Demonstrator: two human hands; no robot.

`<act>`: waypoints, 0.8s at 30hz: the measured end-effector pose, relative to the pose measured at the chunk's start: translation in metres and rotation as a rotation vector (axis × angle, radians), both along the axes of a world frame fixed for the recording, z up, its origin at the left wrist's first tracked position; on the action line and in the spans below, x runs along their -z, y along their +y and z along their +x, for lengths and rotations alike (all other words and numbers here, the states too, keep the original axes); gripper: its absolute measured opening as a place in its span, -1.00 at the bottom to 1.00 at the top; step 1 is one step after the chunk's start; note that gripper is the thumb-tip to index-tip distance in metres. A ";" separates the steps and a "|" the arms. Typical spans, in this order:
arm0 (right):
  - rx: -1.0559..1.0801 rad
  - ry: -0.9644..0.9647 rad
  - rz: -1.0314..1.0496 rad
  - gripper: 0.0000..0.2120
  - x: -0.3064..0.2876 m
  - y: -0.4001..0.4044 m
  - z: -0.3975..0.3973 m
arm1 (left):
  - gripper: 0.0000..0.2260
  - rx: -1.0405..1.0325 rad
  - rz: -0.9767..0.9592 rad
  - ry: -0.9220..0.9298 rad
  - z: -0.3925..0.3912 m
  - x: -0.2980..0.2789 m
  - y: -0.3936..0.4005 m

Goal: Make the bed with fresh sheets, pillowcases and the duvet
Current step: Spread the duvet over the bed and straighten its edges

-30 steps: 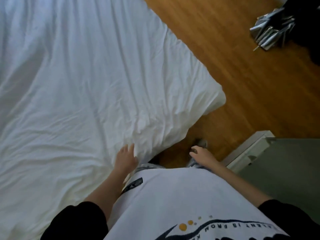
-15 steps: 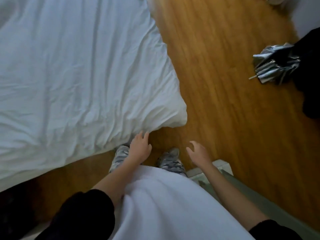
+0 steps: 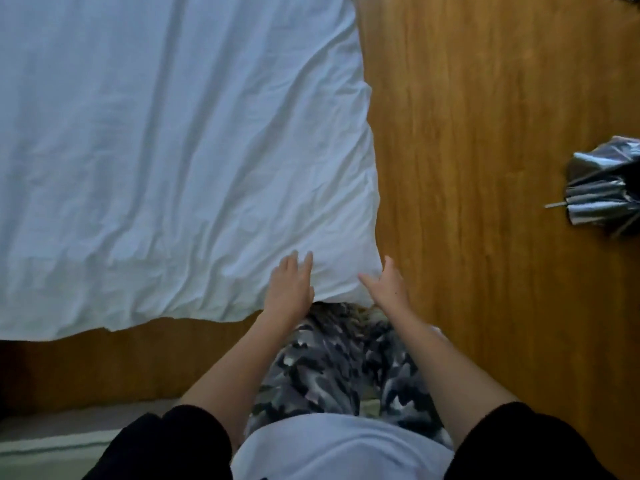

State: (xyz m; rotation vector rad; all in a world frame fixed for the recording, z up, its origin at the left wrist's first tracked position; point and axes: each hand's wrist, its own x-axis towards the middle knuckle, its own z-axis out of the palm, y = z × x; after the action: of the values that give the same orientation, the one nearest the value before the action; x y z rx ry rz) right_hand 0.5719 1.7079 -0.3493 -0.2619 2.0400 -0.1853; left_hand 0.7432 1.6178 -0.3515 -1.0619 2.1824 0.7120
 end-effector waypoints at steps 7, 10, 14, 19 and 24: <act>-0.013 -0.042 -0.014 -0.20 0.087 -0.042 -0.012 | -0.09 0.033 0.050 -0.213 -0.042 0.073 -0.005; -0.154 0.105 -0.006 -0.53 0.098 -0.042 -0.018 | -0.51 0.056 -0.114 -0.210 -0.062 0.093 -0.008; -0.383 0.087 -0.119 -0.65 0.080 -0.031 -0.034 | -0.77 0.102 -0.033 -0.170 -0.081 0.081 -0.008; -0.440 0.020 -0.083 -0.67 0.037 0.007 -0.079 | -0.74 -0.054 0.019 -0.133 -0.112 0.042 0.043; -0.884 -0.218 0.190 -0.71 0.010 0.032 -0.135 | -0.82 0.050 0.264 -0.325 -0.131 0.012 0.074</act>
State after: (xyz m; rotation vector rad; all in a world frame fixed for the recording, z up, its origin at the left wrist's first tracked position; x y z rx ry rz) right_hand 0.4373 1.7395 -0.3594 -0.9399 1.5479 0.5025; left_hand 0.6120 1.6922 -0.3637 -0.9118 1.7778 0.7254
